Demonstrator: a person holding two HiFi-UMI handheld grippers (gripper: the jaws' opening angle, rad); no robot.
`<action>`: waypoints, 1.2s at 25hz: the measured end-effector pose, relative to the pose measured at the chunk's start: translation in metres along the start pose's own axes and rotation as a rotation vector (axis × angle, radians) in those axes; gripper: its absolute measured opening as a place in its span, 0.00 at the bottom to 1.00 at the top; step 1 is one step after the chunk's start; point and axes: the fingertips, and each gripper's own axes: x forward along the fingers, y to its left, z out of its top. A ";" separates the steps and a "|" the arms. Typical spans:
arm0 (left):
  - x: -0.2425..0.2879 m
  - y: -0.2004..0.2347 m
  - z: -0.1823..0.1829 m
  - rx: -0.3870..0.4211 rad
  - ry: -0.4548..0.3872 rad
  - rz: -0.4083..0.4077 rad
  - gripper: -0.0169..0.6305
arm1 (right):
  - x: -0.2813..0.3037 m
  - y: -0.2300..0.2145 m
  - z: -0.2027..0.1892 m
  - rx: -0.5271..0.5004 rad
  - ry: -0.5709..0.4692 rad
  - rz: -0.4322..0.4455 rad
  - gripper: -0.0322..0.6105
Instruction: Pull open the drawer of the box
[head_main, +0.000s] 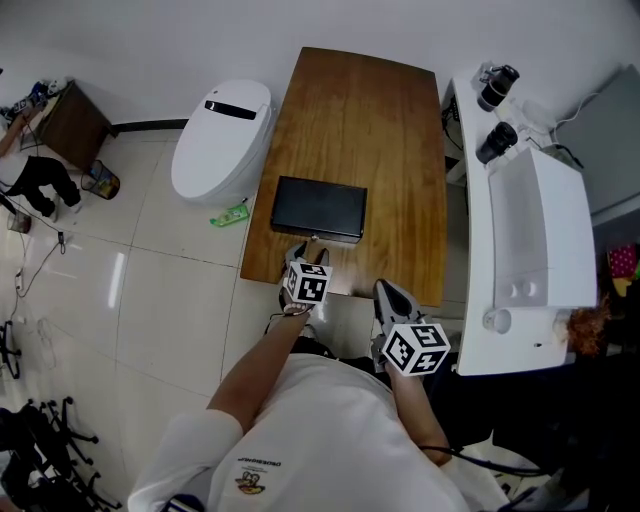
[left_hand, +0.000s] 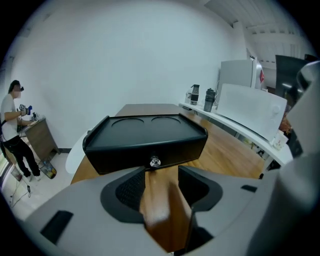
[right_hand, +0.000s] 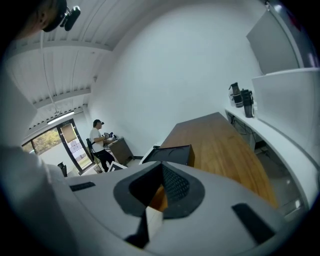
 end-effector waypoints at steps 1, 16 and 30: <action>0.004 0.002 0.000 -0.003 0.001 0.014 0.32 | 0.001 -0.002 0.000 0.003 0.000 -0.006 0.03; 0.030 0.012 0.008 -0.085 -0.009 0.062 0.32 | 0.013 -0.013 0.004 -0.002 0.001 -0.032 0.03; 0.029 0.016 0.008 -0.090 -0.001 0.099 0.15 | 0.015 -0.015 0.007 0.000 0.003 -0.047 0.03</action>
